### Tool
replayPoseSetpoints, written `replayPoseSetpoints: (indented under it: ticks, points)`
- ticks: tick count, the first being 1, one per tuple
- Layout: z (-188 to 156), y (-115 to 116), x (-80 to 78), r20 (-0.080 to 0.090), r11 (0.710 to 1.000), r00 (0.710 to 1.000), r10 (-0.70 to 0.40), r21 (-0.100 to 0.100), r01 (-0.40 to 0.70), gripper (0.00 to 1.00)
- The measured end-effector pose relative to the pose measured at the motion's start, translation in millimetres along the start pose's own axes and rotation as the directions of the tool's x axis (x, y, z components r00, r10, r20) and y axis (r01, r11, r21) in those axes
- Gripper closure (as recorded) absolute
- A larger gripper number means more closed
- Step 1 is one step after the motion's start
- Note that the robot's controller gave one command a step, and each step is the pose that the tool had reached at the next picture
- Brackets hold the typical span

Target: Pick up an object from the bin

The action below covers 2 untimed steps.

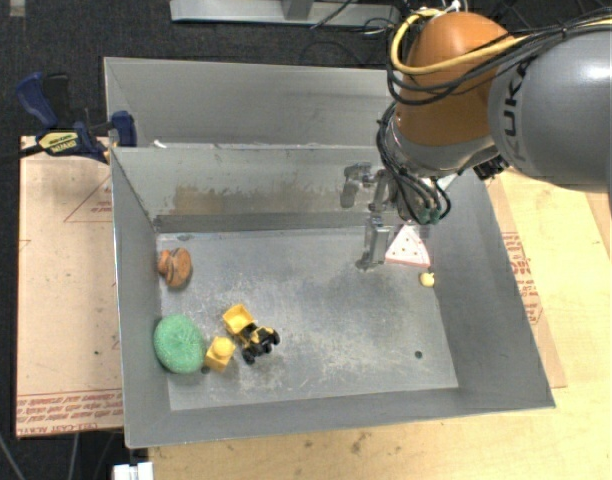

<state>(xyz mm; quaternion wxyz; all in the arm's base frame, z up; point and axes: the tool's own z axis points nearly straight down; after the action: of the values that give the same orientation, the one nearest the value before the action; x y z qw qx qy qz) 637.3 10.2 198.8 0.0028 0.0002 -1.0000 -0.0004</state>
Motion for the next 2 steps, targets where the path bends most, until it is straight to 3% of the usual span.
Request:
replayPoseSetpoints:
  ticks: [1, 2]
  points:
    - [-5, 0, -1.5, 0.008, 1.0, 1.0, 0.0, 0.0, 0.0, 0.0]
    - [14, 10, 3.6, 0.016, 0.998, 0.998, -0.066, 0.002, 0.066, 0.0]
